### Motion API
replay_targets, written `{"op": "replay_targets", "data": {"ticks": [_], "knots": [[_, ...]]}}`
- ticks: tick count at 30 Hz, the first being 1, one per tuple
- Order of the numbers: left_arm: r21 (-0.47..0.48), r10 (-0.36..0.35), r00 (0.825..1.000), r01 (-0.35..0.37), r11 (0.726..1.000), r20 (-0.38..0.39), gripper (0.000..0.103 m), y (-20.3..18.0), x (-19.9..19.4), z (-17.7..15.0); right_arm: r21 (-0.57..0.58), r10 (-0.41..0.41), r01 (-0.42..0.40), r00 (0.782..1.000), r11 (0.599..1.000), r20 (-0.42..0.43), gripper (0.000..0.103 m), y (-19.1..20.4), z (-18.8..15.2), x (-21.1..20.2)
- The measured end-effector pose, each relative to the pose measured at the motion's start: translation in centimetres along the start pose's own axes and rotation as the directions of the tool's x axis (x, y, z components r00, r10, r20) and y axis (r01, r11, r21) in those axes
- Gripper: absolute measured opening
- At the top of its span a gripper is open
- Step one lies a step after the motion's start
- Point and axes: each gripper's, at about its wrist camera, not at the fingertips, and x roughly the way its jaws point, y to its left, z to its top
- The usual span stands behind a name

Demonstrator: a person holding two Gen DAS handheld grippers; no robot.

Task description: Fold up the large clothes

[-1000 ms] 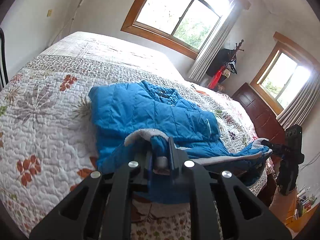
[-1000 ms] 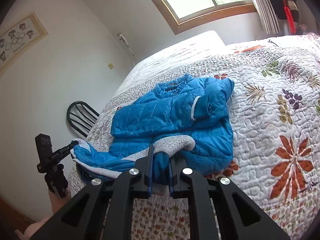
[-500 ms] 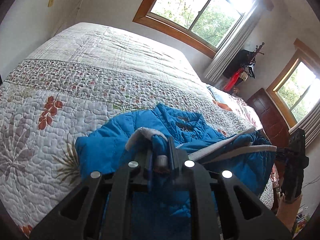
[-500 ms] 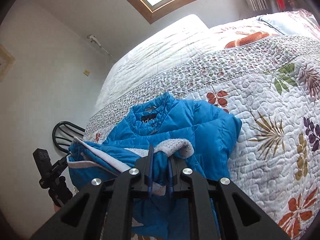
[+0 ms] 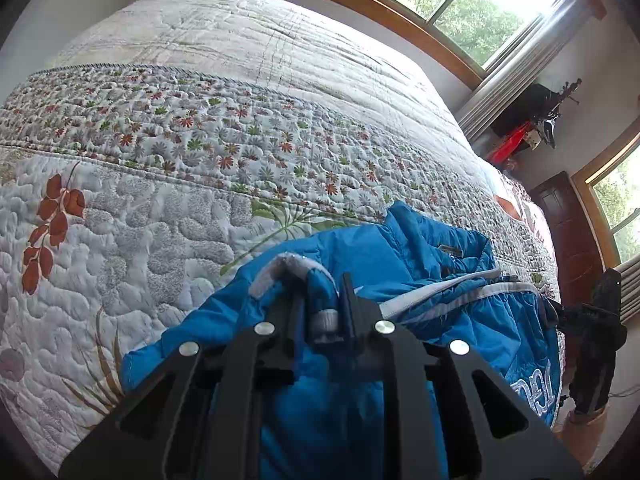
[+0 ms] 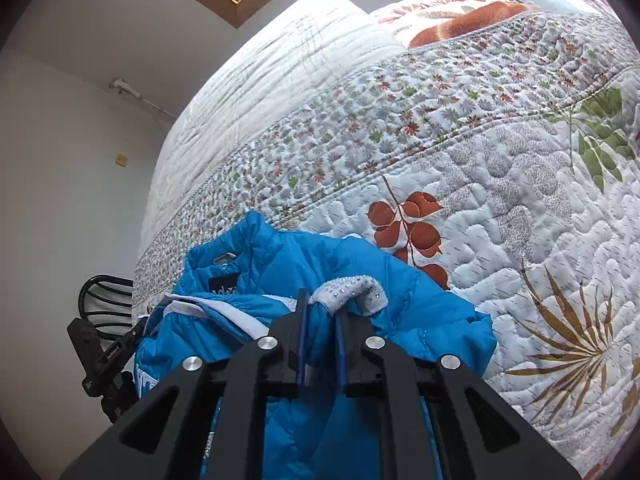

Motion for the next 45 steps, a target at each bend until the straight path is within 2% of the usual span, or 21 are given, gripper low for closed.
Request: {"op": "replay_targets", "data": {"ticks": [3,6,8,9,10,15,17,18,19,20,21,22,23,26,27,30,35,38,41,43,45], "knots": [[-0.03,-0.047,0.998,0.046,0.998,-0.038,0.021,0.3,-0.2,0.5,-0.018,0.015,-0.015,1.0,1.0,0.006,0.018,0.0,-0.2,-0.6],[-0.071,-0.149,0.988,0.147,0.987,-0.028,0.034,1.1,-2.4,1.0,-0.046,0.055,-0.054,0.998,0.997,0.031,0.027,0.4,-0.7,-2.5],[-0.084,-0.181,0.983,0.182,0.98,0.027,0.061,1.7,-4.9,1.0,-0.075,0.031,-0.026,0.997,0.997,0.069,0.047,0.7,-1.4,-4.2],[-0.081,-0.195,0.98,0.198,0.977,0.048,0.062,2.1,-6.0,0.8,-0.09,-0.005,0.014,0.994,0.996,0.105,0.066,0.8,-1.8,-5.2],[-0.072,-0.186,0.981,0.19,0.979,0.059,0.062,2.4,-7.0,0.4,-0.113,-0.022,0.037,0.991,0.993,0.131,0.068,1.0,-2.3,-6.0],[0.069,-0.051,0.999,0.05,0.996,0.006,0.062,1.6,-7.8,-4.3,-0.186,-0.052,0.069,0.994,0.98,0.093,0.067,0.9,-5.1,-5.9],[0.107,-0.053,0.998,0.055,0.993,-0.027,0.061,1.4,-7.0,-6.4,-0.235,-0.104,0.119,0.992,0.965,0.075,0.061,1.2,-6.2,-4.7],[0.124,-0.045,0.999,0.049,0.991,-0.028,0.06,1.0,-6.7,-7.3,-0.251,-0.14,0.155,0.987,0.955,0.078,0.049,1.4,-6.6,-4.0],[0.139,-0.016,1.0,0.018,0.99,-0.015,0.05,0.6,-6.3,-8.0,-0.261,-0.182,0.199,0.979,0.945,0.088,0.031,1.3,-6.9,-3.3],[0.155,0.027,1.0,-0.027,0.988,0.0,0.04,0.2,-5.9,-8.5,-0.26,-0.21,0.228,0.973,0.938,0.095,0.025,1.4,-6.8,-2.8],[0.168,0.057,0.998,-0.058,0.984,0.011,0.036,-0.2,-5.5,-8.6,-0.251,-0.211,0.23,0.972,0.94,0.101,0.018,1.4,-6.7,-2.7],[0.168,0.073,0.997,-0.076,0.983,0.025,0.027,-0.5,-5.4,-8.5,-0.241,-0.201,0.223,0.973,0.945,0.113,0.011,1.6,-6.5,-2.8],[0.164,0.079,0.996,-0.085,0.983,0.042,0.021,-0.8,-5.5,-8.3,-0.232,-0.185,0.211,0.974,0.949,0.131,0.009,1.7,-6.2,-3.3],[0.176,0.123,0.987,-0.141,0.974,0.108,0.02,-1.5,-5.8,-7.8,-0.175,-0.187,0.213,0.97,0.961,0.156,0.008,1.1,-5.0,-3.6],[0.185,0.151,0.983,-0.169,0.968,0.106,0.02,-1.4,-5.2,-7.7,-0.17,-0.204,0.228,0.968,0.959,0.146,0.008,0.8,-4.7,-3.0],[0.183,0.16,0.985,-0.169,0.969,0.061,0.028,-0.2,-2.6,-7.7,-0.162,-0.243,0.257,0.965,0.953,0.1,0.008,-0.4,-4.8,-0.3],[0.157,0.158,0.986,-0.165,0.974,0.054,0.03,0.2,-2.5,-7.5,-0.149,-0.267,0.281,0.958,0.948,0.105,0.01,-0.4,-5.1,0.3],[0.105,0.167,0.984,-0.172,0.979,0.061,0.034,0.3,-4.8,-7.1,-0.145,-0.296,0.326,0.935,0.934,0.196,0.018,0.9,-6.1,-2.6],[0.093,0.194,0.967,-0.211,0.973,0.168,0.036,-0.6,-8.7,-7.8,-0.184,-0.306,0.374,0.899,0.909,0.314,0.021,3.3,-8.2,-6.5],[0.126,0.181,0.959,-0.212,0.969,0.217,0.036,-2.5,-10.8,-9.1,-0.25,-0.253,0.342,0.91,0.906,0.328,0.021,5.5,-10.5,-7.8],[0.161,0.141,0.968,-0.176,0.971,0.206,0.036,-5.0,-11.5,-10.7,-0.313,-0.2,0.284,0.941,0.906,0.274,0.021,7.8,-12.4,-7.2]]}}
